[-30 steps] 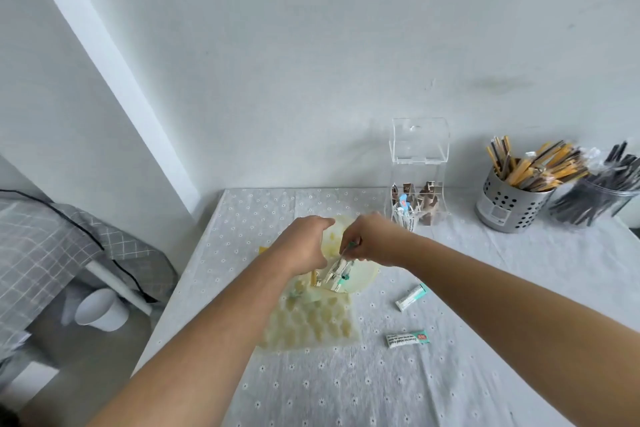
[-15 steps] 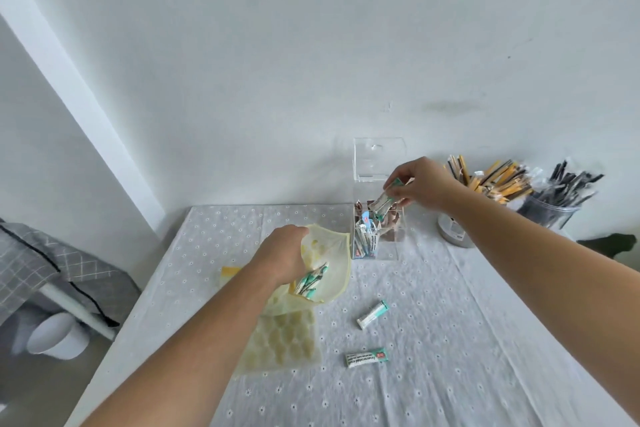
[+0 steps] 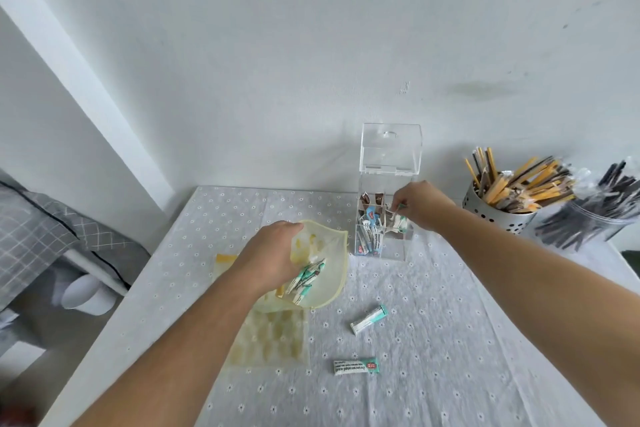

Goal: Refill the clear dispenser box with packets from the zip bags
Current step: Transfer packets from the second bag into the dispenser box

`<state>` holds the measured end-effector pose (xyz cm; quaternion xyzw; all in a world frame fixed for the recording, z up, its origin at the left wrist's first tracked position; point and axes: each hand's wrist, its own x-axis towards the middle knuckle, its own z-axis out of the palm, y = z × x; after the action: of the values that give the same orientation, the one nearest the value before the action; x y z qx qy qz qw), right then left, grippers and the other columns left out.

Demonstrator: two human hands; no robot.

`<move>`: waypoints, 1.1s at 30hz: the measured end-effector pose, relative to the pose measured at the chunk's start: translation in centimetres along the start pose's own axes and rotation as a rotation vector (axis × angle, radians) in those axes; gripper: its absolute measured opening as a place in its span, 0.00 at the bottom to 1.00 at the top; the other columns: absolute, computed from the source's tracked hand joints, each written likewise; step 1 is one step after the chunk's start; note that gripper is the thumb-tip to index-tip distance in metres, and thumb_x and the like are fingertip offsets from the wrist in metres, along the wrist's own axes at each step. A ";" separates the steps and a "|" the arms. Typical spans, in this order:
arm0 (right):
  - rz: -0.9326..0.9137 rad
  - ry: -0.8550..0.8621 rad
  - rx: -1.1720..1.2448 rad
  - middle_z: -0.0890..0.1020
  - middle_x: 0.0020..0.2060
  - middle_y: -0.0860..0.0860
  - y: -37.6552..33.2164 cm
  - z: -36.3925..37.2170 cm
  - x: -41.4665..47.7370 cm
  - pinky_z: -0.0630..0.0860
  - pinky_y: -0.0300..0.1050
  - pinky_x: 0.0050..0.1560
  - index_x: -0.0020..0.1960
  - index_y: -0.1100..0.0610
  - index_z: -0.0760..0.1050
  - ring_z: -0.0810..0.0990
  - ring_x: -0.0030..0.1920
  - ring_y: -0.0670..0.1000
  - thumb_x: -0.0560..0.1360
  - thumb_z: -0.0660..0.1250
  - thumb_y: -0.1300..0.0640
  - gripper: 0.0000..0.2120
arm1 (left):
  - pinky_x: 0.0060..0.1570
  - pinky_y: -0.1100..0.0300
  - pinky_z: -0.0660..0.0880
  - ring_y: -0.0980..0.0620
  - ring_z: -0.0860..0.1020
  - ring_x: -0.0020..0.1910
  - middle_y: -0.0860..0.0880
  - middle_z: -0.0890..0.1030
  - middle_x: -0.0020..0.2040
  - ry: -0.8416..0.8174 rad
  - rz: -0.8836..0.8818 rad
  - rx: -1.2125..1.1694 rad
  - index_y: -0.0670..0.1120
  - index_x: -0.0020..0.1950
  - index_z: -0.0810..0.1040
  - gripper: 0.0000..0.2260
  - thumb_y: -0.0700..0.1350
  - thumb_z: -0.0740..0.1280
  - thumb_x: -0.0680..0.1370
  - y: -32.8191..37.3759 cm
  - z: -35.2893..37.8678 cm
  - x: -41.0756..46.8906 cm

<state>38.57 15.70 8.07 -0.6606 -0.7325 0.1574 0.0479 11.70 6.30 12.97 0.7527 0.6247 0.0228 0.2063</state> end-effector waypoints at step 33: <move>-0.282 -0.038 0.442 0.84 0.39 0.52 -12.8 2.7 -6.7 0.70 0.21 0.36 0.49 0.58 0.83 0.77 0.33 0.38 0.71 0.72 0.63 0.07 | 0.55 0.66 0.66 0.50 0.70 0.66 0.53 0.60 0.75 -0.084 0.041 -0.109 0.50 0.76 0.56 0.38 0.38 0.69 0.71 -2.6 0.0 -1.5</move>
<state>26.43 7.63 10.17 -0.5224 -0.7659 0.3178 0.1986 8.96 5.18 12.46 0.7532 0.5980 0.0294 0.2723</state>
